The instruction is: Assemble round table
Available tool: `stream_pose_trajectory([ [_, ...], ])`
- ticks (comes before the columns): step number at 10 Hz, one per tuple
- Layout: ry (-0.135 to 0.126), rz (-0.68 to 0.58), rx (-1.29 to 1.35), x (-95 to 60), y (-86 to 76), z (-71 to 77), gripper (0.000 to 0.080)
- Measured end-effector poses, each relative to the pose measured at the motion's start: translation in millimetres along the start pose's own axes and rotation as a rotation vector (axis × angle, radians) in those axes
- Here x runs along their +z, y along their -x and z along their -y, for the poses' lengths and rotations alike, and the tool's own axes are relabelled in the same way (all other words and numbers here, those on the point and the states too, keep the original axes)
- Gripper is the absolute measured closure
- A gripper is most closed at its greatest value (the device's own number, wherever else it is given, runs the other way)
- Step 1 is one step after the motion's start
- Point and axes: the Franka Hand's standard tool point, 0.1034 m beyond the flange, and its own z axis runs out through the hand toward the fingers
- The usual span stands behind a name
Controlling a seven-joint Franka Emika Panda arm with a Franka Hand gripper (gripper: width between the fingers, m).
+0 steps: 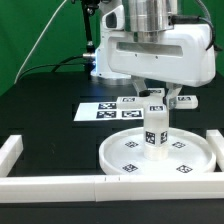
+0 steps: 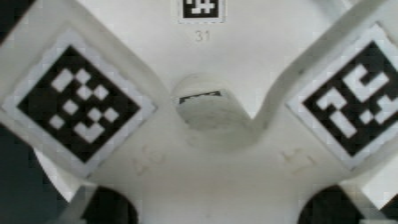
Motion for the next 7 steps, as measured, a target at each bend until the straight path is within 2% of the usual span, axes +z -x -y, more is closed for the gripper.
stream_pose_trajectory([
  [3,-0.01,-0.001,0.45,0.3,0.7,0.8,0.0357],
  [5,-0.039,0.0,0.704,0.4,1.5,0.5,0.0357],
  [7,-0.046,0.001,0.796,0.3,1.6,0.4,0.0357],
])
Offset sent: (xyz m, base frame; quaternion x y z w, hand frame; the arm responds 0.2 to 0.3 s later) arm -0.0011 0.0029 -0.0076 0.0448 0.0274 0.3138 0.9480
